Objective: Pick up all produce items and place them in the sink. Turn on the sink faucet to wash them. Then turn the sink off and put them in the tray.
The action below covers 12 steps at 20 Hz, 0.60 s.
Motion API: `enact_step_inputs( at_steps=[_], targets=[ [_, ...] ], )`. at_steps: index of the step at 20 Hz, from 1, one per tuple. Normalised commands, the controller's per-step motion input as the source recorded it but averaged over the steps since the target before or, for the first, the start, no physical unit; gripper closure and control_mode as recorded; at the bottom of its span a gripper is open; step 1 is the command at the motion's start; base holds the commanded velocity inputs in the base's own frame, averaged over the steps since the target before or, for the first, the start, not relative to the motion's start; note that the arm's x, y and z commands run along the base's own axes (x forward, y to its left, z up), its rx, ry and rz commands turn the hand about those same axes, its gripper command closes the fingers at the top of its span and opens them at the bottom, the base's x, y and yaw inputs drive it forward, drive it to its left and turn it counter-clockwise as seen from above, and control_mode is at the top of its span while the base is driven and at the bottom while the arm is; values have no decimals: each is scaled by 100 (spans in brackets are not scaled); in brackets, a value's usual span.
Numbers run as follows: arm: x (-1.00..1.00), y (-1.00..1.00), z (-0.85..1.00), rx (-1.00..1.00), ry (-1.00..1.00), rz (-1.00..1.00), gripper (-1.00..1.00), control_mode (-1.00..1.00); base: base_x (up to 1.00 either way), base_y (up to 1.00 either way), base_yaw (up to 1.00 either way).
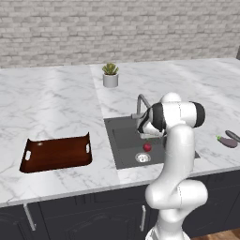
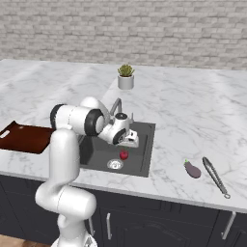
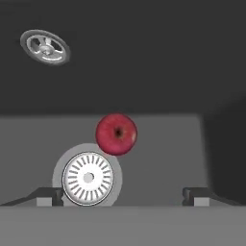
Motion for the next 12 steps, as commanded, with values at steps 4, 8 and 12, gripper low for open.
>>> enact_step_inputs(
  at_steps=[4,8,12],
  targets=[
    [-28,-28,70,0,-4,-4,-100,-100,0,0,0],
    [-24,-34,55,0,-2,-3,-100,-100,0,0,0],
    [-27,-43,46,0,0,-3,-100,-100,0,0,0]
  ],
)
